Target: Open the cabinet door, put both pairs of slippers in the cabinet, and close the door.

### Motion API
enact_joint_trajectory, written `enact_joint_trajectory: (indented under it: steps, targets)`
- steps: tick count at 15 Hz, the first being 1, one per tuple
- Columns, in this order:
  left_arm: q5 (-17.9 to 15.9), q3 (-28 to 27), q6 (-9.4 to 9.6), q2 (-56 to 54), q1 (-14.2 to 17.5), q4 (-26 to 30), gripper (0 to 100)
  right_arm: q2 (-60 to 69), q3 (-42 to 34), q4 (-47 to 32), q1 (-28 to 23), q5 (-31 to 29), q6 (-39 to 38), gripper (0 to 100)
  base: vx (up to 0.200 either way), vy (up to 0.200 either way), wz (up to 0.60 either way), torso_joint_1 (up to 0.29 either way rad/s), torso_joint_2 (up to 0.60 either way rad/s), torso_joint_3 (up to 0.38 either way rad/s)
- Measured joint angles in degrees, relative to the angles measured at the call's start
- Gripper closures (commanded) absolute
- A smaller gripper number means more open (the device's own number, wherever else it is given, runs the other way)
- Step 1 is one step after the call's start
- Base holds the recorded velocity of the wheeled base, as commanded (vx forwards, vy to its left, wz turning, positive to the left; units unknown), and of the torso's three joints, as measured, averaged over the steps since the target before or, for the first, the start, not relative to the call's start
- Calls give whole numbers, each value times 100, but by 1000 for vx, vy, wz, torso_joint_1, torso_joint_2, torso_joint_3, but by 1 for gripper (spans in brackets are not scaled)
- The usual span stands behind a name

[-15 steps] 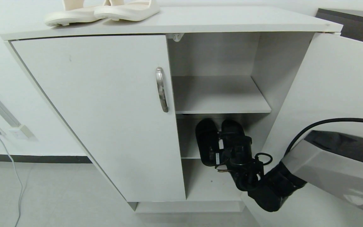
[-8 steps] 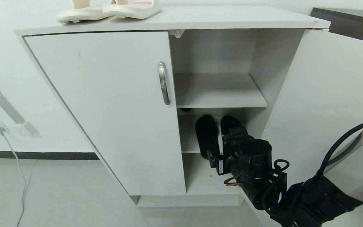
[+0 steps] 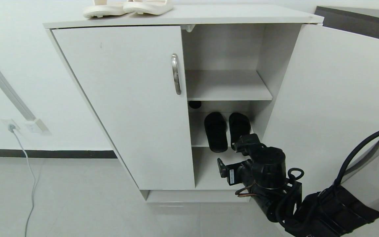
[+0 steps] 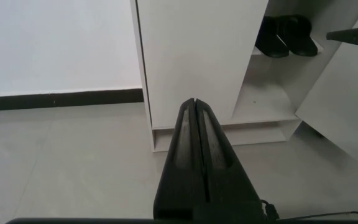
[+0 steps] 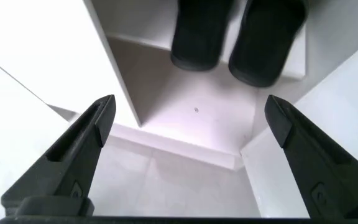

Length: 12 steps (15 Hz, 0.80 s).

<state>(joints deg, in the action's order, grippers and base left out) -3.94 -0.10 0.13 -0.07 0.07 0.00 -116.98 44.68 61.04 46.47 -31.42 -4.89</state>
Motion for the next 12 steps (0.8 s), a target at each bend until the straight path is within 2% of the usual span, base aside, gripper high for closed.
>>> enact_joint_trajectory:
  steps: [5,12]
  targets:
    - [-9,0,2,0,0,0,100,-9,-11,13,33,5,-1,0,0,0,0,0,0,13]
    - [-2,0,-2,0,0,0,100,-9,-13,20,39,-44,-11,0,0,0,0,3,3,170]
